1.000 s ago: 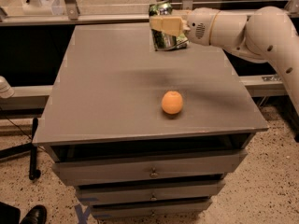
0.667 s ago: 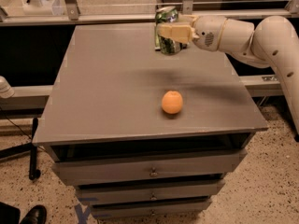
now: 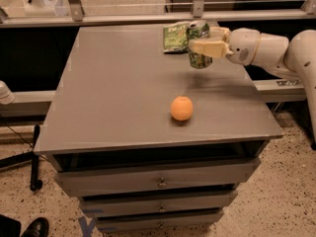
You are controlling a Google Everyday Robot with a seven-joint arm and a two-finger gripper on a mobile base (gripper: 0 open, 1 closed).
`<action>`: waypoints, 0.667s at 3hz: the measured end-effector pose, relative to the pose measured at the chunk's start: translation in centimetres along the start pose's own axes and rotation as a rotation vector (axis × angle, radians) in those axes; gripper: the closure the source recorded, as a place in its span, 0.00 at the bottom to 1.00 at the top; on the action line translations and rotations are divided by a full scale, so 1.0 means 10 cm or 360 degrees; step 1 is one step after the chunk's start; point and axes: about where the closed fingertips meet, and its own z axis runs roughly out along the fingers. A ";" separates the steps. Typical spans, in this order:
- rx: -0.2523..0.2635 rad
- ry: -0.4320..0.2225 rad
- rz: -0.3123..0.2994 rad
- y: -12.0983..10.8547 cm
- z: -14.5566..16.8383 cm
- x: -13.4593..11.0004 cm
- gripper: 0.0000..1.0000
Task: Place green can upright
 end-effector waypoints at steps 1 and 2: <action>-0.0001 -0.0065 0.0034 -0.04 -0.20 0.19 1.00; 0.0004 -0.0145 0.0082 -0.08 -0.36 0.31 1.00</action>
Offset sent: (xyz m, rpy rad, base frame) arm -0.0092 -0.0635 -0.0473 0.1763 0.0210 -0.0177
